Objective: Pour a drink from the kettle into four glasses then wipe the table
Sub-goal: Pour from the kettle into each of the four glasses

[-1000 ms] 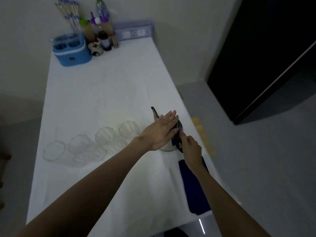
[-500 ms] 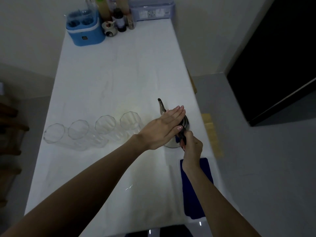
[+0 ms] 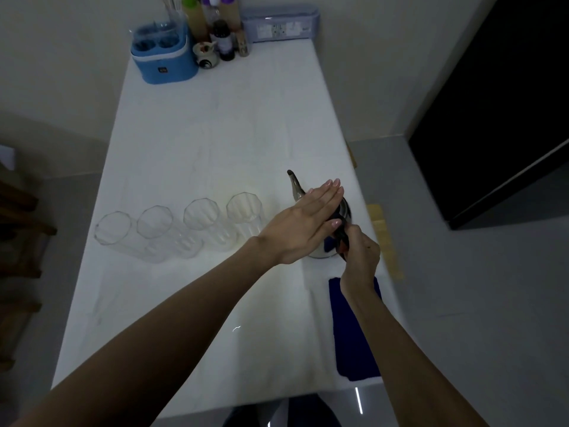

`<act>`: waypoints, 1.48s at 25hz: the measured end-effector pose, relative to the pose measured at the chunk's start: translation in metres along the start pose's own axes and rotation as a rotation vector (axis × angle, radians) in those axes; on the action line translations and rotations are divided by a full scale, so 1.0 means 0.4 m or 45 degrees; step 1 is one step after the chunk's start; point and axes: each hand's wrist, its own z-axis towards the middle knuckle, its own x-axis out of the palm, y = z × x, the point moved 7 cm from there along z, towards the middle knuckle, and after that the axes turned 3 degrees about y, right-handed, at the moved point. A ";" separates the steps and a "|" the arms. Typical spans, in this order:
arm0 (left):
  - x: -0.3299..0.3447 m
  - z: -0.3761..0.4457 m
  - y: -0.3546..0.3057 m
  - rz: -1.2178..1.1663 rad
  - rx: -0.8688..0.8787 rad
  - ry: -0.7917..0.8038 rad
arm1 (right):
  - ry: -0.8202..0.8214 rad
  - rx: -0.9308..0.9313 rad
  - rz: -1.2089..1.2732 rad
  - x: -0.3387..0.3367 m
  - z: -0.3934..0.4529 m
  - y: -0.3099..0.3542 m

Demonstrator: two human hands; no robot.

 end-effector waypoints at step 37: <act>-0.296 -0.710 0.141 -0.122 -0.174 -0.269 | 0.154 0.092 -0.174 0.416 -0.604 -0.040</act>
